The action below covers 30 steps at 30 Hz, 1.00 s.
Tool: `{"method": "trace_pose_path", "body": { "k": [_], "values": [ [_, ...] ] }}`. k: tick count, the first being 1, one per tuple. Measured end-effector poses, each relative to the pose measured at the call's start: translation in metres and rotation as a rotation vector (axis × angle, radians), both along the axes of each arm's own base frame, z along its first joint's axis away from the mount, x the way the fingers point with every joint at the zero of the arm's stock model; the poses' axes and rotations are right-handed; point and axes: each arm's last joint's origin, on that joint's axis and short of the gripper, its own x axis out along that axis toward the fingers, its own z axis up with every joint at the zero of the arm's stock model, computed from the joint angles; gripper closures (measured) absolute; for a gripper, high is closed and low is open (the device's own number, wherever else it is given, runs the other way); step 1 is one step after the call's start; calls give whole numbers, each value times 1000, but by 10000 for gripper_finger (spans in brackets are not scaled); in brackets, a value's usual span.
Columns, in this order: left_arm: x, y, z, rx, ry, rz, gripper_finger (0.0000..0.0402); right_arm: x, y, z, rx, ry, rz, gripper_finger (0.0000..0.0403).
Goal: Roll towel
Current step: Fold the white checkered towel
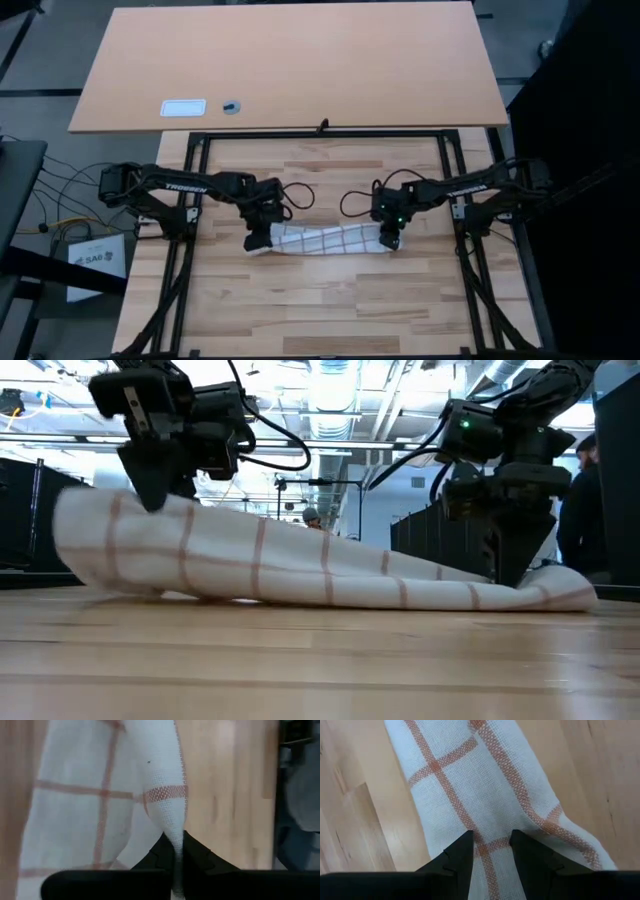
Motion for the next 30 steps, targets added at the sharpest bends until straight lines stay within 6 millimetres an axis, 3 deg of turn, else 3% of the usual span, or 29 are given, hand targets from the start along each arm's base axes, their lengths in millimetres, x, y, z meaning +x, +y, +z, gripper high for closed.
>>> {"method": "trace_pose_path", "body": {
  "k": [6,13,22,30],
  "values": [
    [-2,7,4,-200,-19,5,402,-3,7,-4,4,4,19,280],
    [-7,37,3,-199,-56,88,402,-6,16,-9,18,3,23,281],
    [1,49,-39,-217,53,62,402,-4,17,-9,28,-5,11,281],
    [-1,59,-45,-244,38,64,402,-4,18,-9,31,-3,6,281]
  ]
}}
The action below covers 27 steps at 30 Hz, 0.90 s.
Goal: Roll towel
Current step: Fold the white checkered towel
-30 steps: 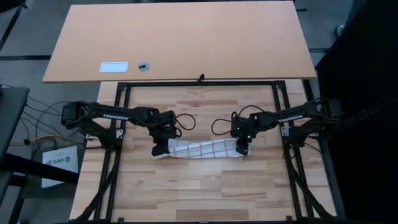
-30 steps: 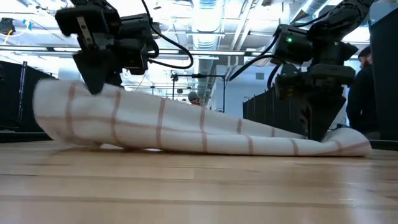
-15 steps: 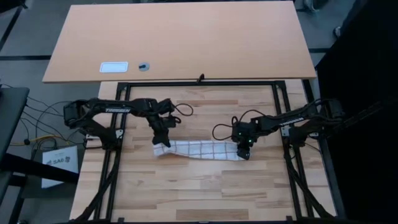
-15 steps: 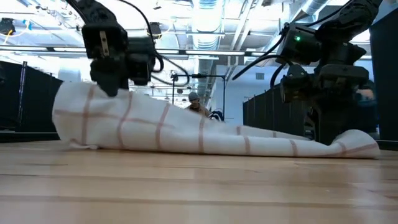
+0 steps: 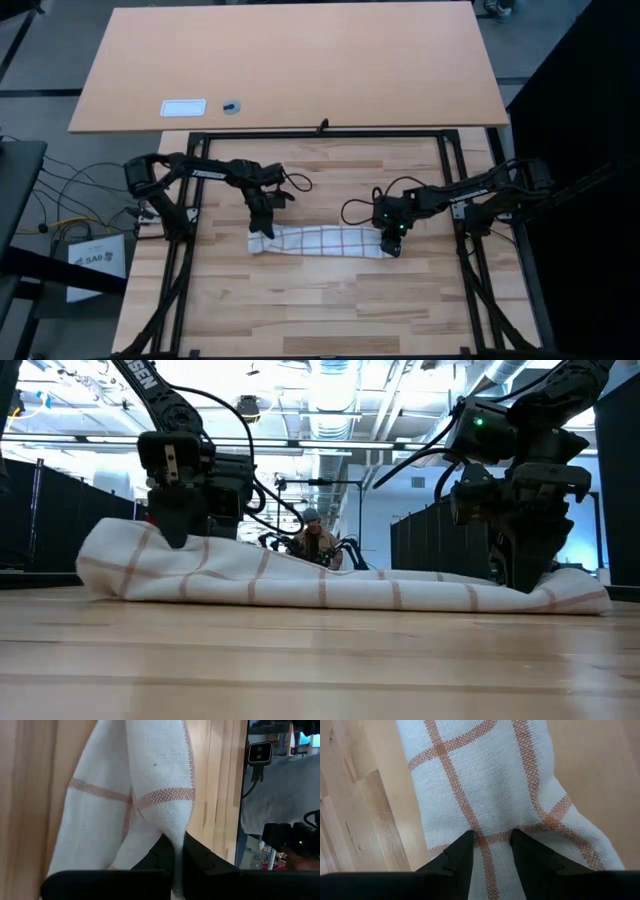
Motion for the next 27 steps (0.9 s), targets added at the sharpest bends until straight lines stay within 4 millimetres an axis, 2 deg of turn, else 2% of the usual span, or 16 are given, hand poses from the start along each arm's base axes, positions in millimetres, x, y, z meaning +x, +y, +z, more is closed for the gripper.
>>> {"method": "trace_pose_path", "body": {
  "k": [8,12,19,23,27],
  "values": [
    [-3,20,-2,94,25,107,393,0,0,0,2,0,1,281],
    [-4,27,-3,161,67,164,372,0,0,0,4,0,1,281],
    [-8,30,0,155,80,194,316,0,0,0,4,1,0,281],
    [-9,32,20,199,53,192,294,0,0,0,4,0,0,281],
    [-14,33,52,371,39,208,288,0,0,0,4,0,1,281]
  ]
}}
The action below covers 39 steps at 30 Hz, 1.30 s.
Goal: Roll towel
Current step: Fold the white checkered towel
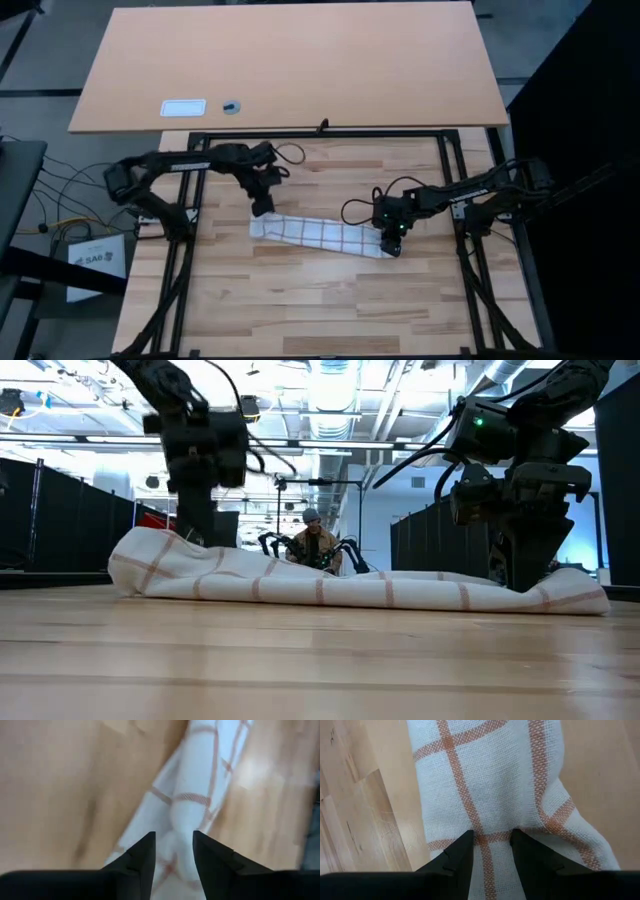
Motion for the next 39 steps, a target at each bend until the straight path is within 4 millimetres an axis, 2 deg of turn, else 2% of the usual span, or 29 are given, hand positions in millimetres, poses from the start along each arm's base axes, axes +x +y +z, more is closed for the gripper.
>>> {"method": "trace_pose_path", "body": {
  "k": [3,7,10,13,18,25,30,34,39],
  "values": [
    [-8,-7,24,39,-17,36,288,0,0,0,0,0,0,281],
    [-26,-44,43,-56,31,-99,294,0,0,0,0,-1,1,281],
    [-37,-63,37,-54,107,-149,304,0,0,0,-2,-4,6,281],
    [-35,-73,23,-96,75,-173,314,0,0,0,-2,-4,6,281],
    [-16,-69,-5,-98,-8,-148,327,0,1,0,-1,-3,7,281],
    [-14,-49,-43,-116,87,-171,330,0,4,0,17,5,6,281],
    [-27,-32,-59,-126,111,-117,330,-1,4,0,20,13,7,281],
    [-35,-30,-61,-146,123,-104,330,-1,0,0,13,20,-8,281],
    [-31,-35,-61,-203,106,-99,330,-2,-5,5,-66,12,-40,281]
  ]
}}
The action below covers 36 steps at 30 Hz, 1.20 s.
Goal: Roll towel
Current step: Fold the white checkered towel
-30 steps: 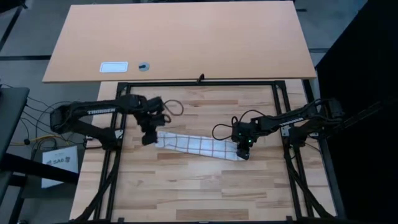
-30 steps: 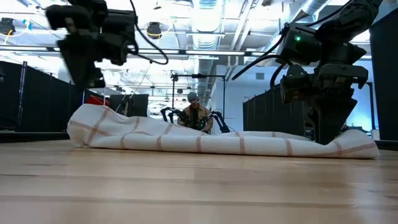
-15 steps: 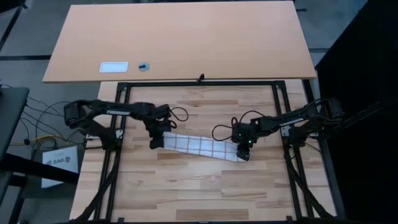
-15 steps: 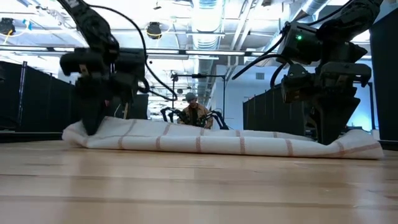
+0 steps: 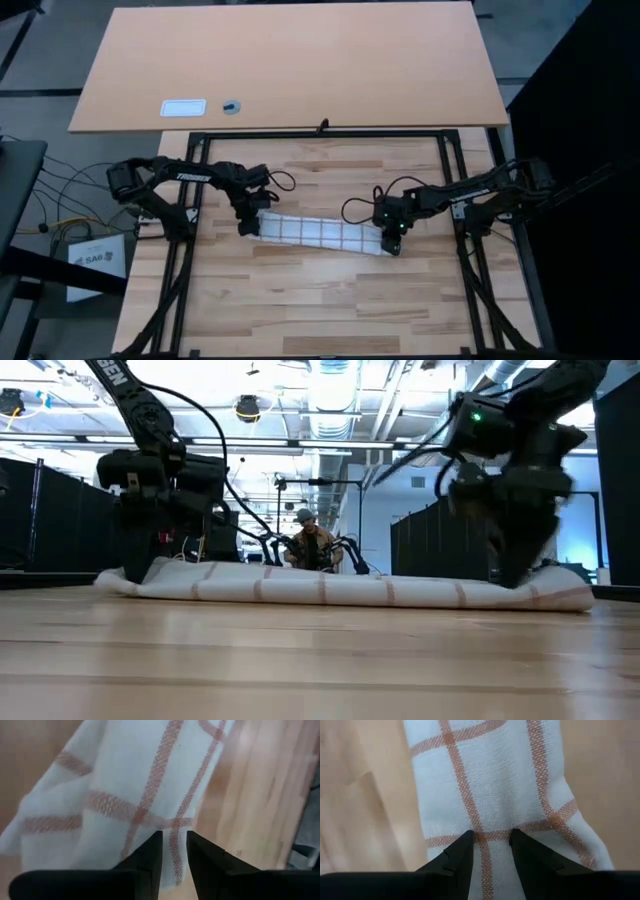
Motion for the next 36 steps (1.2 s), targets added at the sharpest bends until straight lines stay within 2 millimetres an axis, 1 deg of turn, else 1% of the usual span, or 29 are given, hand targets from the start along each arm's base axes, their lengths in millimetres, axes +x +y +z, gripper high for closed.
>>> {"method": "trace_pose_path", "body": {
  "k": [2,4,7,10,13,15,17,20,24,28,30,33,34,36],
  "values": [
    [2,-3,2,-20,8,4,330,3,-2,8,-37,-19,-11,281],
    [6,-6,7,-24,11,15,330,8,-2,21,-48,-58,-9,281],
    [12,-13,24,-17,-31,23,330,14,5,36,-59,-93,15,281],
    [16,-21,34,-5,-73,29,330,21,12,38,-124,-130,-1,281],
    [22,-25,37,60,-117,14,330,29,11,29,-167,-126,-33,281],
    [25,-24,30,107,-121,21,330,31,4,17,-177,-68,-71,281],
    [26,-23,20,116,-116,25,330,31,-3,4,-186,12,-93,281],
    [22,-22,7,101,-64,32,330,29,-6,-7,-196,84,-79,281],
    [10,-27,-4,74,-14,46,330,21,-2,-9,-205,126,-33,281],
    [-4,-37,-13,25,12,88,330,12,4,-5,-201,127,-10,281],
    [-6,-42,-15,16,-1,103,330,8,5,-2,-198,131,-3,281],
    [-6,-45,-3,-5,-9,141,330,5,6,7,-191,128,-6,281],
    [-3,-45,5,-6,-33,153,330,5,7,12,-189,114,-8,281],
    [7,-45,31,-8,-151,170,330,10,9,27,-188,40,-7,281]
  ]
}}
